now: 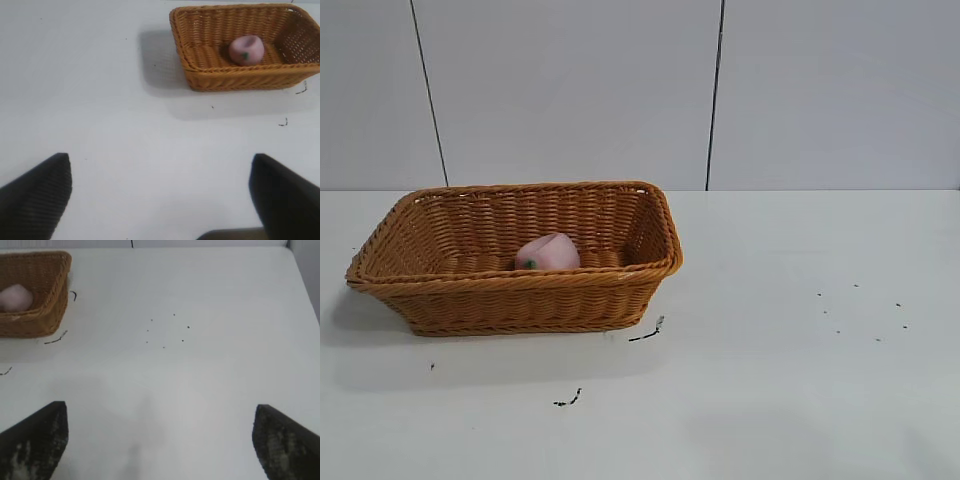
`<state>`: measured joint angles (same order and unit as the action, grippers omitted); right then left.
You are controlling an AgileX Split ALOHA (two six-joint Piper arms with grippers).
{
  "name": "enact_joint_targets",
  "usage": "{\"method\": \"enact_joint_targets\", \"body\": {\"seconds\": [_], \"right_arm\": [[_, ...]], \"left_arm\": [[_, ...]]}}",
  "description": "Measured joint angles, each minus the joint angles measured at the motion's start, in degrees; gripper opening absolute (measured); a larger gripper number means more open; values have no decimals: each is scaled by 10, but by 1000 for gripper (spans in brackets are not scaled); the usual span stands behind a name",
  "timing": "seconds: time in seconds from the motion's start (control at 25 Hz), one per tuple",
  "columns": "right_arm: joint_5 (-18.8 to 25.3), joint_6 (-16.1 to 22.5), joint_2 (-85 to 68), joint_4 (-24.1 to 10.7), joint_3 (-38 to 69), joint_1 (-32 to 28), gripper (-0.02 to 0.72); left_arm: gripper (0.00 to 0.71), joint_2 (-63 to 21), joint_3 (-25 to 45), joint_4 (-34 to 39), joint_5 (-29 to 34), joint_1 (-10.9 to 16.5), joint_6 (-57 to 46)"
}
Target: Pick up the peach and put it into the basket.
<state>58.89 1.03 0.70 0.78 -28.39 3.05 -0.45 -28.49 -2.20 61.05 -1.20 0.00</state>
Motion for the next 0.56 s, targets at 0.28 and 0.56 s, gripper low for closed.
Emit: {"method": "enact_joint_targets", "body": {"seconds": [0.28,0.56], "right_arm": [[-1,-1,-9,0,0,0,695],[-1,-1,-9,0,0,0,695]], "left_arm": [[693,0,0,0,0,0,0],[693,0,0,0,0,0,0]]}}
